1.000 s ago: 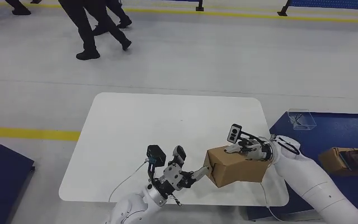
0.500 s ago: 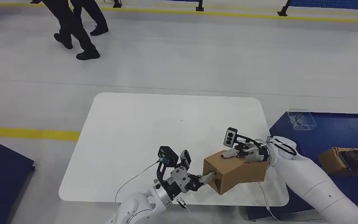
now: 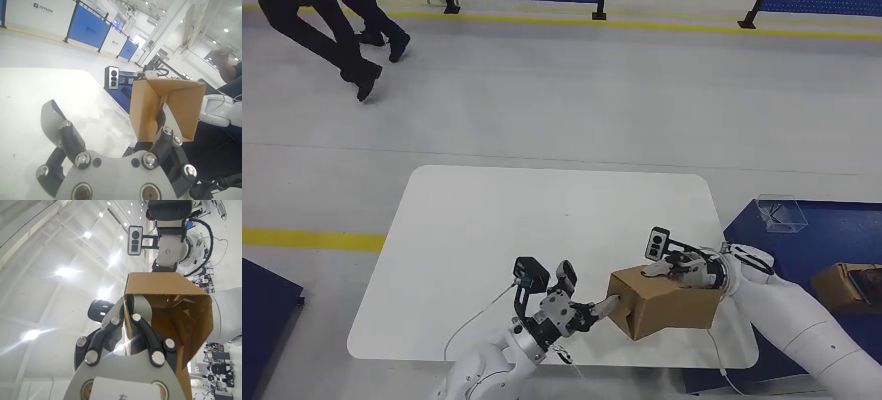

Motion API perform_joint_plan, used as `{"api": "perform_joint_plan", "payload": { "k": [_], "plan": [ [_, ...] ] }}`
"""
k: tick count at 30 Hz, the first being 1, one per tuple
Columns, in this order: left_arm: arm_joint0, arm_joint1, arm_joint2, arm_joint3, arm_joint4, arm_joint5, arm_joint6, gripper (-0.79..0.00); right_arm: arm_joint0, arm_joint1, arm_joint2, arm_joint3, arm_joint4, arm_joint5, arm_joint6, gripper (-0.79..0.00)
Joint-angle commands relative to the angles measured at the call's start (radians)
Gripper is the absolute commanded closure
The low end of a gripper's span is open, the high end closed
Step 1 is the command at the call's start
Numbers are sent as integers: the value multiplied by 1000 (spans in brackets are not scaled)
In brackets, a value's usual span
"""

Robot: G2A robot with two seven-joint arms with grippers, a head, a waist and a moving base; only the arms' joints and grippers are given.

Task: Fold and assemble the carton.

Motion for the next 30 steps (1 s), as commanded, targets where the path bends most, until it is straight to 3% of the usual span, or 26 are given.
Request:
{"api": "perform_joint_plan", "payload": {
  "k": [1, 6, 13, 18, 21, 25, 30],
  "plan": [
    [22, 5, -31, -10, -26, -18, 26, -785, 4, -3, -14, 11, 34, 0, 0, 0],
    [61, 8, -59, 6, -238, -136, 74, -785, 23, -9, -52, 18, 110, 12, -12, 0],
    [63, 8, -56, 12, -261, -145, 65, -785, 20, -10, -51, 14, 118, 14, -14, 0],
    [83, 10, -84, -37, -277, -130, 101, -785, -27, -23, -83, -80, 406, 126, -125, 0],
    [107, 16, -105, -78, -278, -134, 85, -785, -14, -23, -133, -121, 472, 147, -147, 0],
    [132, 23, -97, -142, -430, -122, -50, -785, 31, -12, -212, -124, 412, 108, -108, 0],
    [120, 35, -109, -208, -654, 23, -307, -785, 108, 2, -329, -73, 302, 28, -27, 0]
  ]
}}
